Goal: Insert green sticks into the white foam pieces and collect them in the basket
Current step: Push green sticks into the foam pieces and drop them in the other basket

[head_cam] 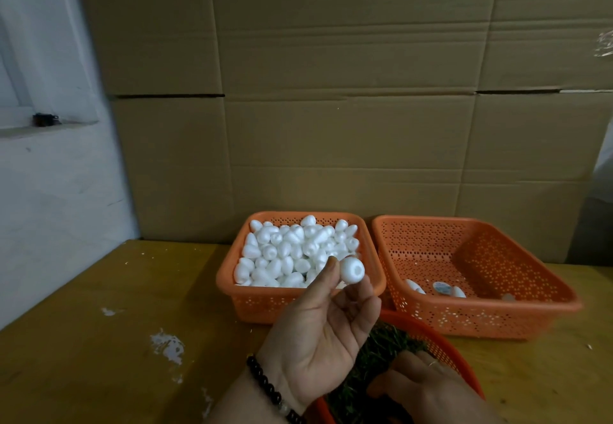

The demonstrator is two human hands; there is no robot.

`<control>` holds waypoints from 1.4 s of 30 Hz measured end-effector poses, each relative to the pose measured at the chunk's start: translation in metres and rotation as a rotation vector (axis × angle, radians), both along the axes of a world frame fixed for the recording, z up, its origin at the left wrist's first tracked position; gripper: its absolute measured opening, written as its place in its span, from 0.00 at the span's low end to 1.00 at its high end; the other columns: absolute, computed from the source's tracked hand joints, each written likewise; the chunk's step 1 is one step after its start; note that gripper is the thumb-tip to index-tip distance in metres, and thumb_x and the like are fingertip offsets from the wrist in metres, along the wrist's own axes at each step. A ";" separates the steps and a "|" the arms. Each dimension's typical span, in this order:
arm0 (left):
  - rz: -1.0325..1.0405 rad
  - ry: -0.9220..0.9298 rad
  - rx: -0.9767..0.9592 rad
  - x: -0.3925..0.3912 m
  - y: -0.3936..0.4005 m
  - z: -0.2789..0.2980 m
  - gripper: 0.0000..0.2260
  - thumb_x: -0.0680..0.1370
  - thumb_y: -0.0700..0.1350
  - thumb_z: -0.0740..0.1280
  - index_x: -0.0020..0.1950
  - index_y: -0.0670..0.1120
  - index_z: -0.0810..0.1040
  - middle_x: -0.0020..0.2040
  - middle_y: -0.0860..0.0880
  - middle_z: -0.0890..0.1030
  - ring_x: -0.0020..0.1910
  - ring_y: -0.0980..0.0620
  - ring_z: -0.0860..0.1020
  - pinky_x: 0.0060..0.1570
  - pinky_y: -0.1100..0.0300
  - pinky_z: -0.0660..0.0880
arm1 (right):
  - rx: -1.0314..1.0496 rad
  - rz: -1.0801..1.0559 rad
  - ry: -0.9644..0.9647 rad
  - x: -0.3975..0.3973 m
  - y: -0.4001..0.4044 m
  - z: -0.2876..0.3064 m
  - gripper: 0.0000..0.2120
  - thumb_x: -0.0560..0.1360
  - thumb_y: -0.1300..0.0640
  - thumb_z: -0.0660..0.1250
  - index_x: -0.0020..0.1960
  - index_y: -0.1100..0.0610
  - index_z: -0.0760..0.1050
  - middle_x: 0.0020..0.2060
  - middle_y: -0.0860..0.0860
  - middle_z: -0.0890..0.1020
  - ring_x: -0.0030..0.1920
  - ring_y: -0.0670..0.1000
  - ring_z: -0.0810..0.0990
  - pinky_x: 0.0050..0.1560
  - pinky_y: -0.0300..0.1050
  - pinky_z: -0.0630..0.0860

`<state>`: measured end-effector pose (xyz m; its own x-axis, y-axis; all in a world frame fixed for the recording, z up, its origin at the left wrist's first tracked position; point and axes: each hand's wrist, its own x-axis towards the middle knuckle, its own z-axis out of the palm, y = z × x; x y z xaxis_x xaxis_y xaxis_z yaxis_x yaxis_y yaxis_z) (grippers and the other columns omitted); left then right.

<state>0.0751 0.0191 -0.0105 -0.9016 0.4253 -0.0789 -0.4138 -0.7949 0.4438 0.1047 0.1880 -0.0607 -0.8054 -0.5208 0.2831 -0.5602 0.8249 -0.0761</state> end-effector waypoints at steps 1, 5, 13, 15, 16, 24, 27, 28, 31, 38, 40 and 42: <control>-0.007 0.002 0.008 0.000 0.000 0.001 0.14 0.68 0.43 0.73 0.48 0.34 0.83 0.42 0.40 0.81 0.37 0.48 0.83 0.34 0.54 0.82 | -0.017 -0.007 0.013 0.001 -0.002 0.001 0.11 0.67 0.37 0.57 0.41 0.32 0.77 0.33 0.36 0.75 0.34 0.35 0.76 0.34 0.28 0.74; -0.051 0.001 0.001 0.002 -0.001 0.005 0.15 0.67 0.41 0.73 0.49 0.32 0.83 0.47 0.36 0.82 0.40 0.44 0.84 0.36 0.53 0.82 | 0.002 -0.006 0.069 0.004 -0.003 -0.001 0.12 0.66 0.36 0.55 0.38 0.33 0.77 0.30 0.36 0.74 0.32 0.35 0.75 0.32 0.26 0.72; -0.076 -0.051 0.069 -0.002 -0.005 0.007 0.17 0.64 0.32 0.71 0.52 0.28 0.80 0.52 0.32 0.81 0.47 0.37 0.83 0.38 0.50 0.83 | -0.013 0.013 0.119 0.003 0.002 0.006 0.07 0.64 0.36 0.59 0.35 0.32 0.76 0.29 0.34 0.73 0.32 0.31 0.73 0.31 0.24 0.70; -0.070 -0.065 0.095 -0.003 -0.005 0.007 0.21 0.63 0.31 0.71 0.56 0.29 0.78 0.51 0.32 0.80 0.46 0.36 0.83 0.36 0.50 0.82 | -0.005 0.013 0.135 0.004 0.003 0.008 0.05 0.59 0.36 0.64 0.34 0.32 0.76 0.29 0.34 0.73 0.32 0.31 0.73 0.32 0.24 0.70; -0.067 -0.065 0.093 -0.003 -0.005 0.007 0.23 0.63 0.32 0.71 0.58 0.30 0.77 0.51 0.32 0.80 0.46 0.37 0.83 0.35 0.51 0.82 | -0.010 0.014 0.133 0.004 0.002 0.008 0.06 0.57 0.36 0.65 0.34 0.32 0.76 0.29 0.34 0.73 0.32 0.31 0.73 0.31 0.24 0.70; -0.069 -0.022 0.016 -0.003 -0.004 0.000 0.24 0.68 0.33 0.69 0.64 0.37 0.74 0.51 0.34 0.82 0.43 0.42 0.83 0.33 0.55 0.81 | -0.039 0.013 0.140 0.005 0.001 0.008 0.06 0.56 0.37 0.66 0.33 0.32 0.76 0.29 0.33 0.73 0.32 0.31 0.74 0.31 0.25 0.71; -0.066 -0.022 -0.014 -0.003 -0.003 -0.001 0.24 0.65 0.33 0.72 0.62 0.35 0.77 0.52 0.35 0.81 0.41 0.42 0.83 0.31 0.57 0.81 | -0.055 0.012 0.108 0.005 0.001 0.008 0.08 0.55 0.36 0.69 0.34 0.32 0.76 0.30 0.33 0.74 0.33 0.30 0.74 0.33 0.25 0.72; -0.058 -0.026 -0.026 -0.004 -0.003 0.000 0.23 0.65 0.34 0.73 0.59 0.35 0.78 0.52 0.36 0.81 0.41 0.43 0.83 0.31 0.57 0.80 | -0.055 0.014 0.078 0.005 0.001 0.008 0.09 0.55 0.36 0.71 0.35 0.32 0.76 0.30 0.32 0.74 0.34 0.30 0.74 0.34 0.25 0.72; -0.042 -0.036 -0.049 -0.003 -0.002 0.001 0.22 0.65 0.35 0.73 0.58 0.35 0.79 0.51 0.37 0.82 0.38 0.45 0.82 0.30 0.59 0.80 | -0.060 0.014 -0.012 0.004 0.003 0.012 0.09 0.59 0.38 0.73 0.39 0.34 0.78 0.35 0.33 0.76 0.40 0.30 0.74 0.41 0.23 0.71; -0.057 -0.039 -0.004 -0.003 -0.004 0.003 0.18 0.65 0.33 0.69 0.55 0.33 0.80 0.54 0.33 0.81 0.37 0.44 0.83 0.29 0.58 0.80 | -0.127 -0.041 0.054 0.014 -0.005 0.018 0.07 0.54 0.38 0.70 0.31 0.33 0.74 0.29 0.32 0.73 0.32 0.29 0.73 0.32 0.24 0.72; -0.063 -0.025 0.003 -0.003 -0.005 0.003 0.17 0.68 0.32 0.68 0.56 0.35 0.80 0.55 0.33 0.81 0.39 0.43 0.83 0.30 0.57 0.81 | -0.109 -0.027 0.045 0.013 -0.004 0.019 0.06 0.55 0.37 0.68 0.32 0.33 0.74 0.29 0.32 0.73 0.33 0.29 0.73 0.34 0.24 0.72; -0.070 -0.013 -0.007 -0.003 -0.005 0.001 0.17 0.70 0.32 0.67 0.59 0.36 0.78 0.54 0.33 0.81 0.41 0.42 0.84 0.31 0.56 0.81 | -0.086 -0.011 -0.010 0.009 0.001 0.020 0.06 0.60 0.37 0.70 0.36 0.34 0.76 0.33 0.33 0.75 0.38 0.29 0.73 0.42 0.24 0.72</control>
